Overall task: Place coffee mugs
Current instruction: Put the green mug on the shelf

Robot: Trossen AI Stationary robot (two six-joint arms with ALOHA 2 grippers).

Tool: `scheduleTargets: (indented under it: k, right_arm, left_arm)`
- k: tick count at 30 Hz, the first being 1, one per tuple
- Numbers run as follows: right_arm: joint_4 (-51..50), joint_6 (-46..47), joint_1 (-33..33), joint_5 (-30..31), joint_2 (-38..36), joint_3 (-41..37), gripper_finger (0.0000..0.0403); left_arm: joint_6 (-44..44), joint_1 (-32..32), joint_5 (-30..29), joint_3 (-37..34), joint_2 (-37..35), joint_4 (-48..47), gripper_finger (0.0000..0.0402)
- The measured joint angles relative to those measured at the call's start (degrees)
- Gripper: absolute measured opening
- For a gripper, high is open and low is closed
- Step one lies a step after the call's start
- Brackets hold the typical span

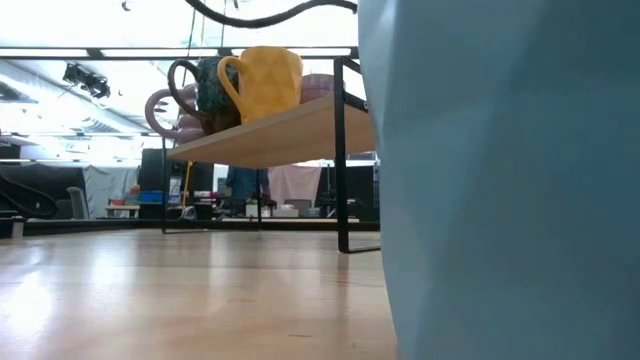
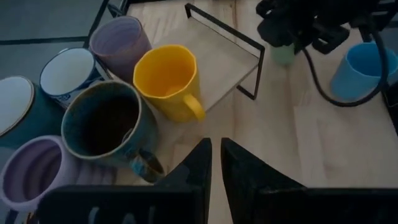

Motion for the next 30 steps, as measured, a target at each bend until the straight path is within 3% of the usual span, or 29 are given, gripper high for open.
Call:
scheduleTargets:
  k: [11, 17, 23, 30]
  right_arm:
    - [-3.47, -15.9, 1.22, -0.52, -0.49, 0.0, 0.0023]
    - [-8.45, -25.88, 1.38, -0.15, -2.53, 0.0, 0.0023]
    - [-18.48, -38.66, 0.72, 4.49, -6.98, -0.02, 0.003]
    - [-25.91, -54.62, -4.06, 8.1, -13.69, -0.02, 0.0033]
  left_arm:
    - [0.78, 0.0, 3.54, 0.0, -2.16, 1.82, 0.004]
    - [1.57, 0.0, 2.19, 0.02, -3.94, 3.42, 0.004]
    - [1.68, 0.0, 0.21, 0.02, -4.3, 5.43, 0.0041]
    - [-0.76, 0.0, 0.19, 0.02, -4.14, 11.18, 0.0041]
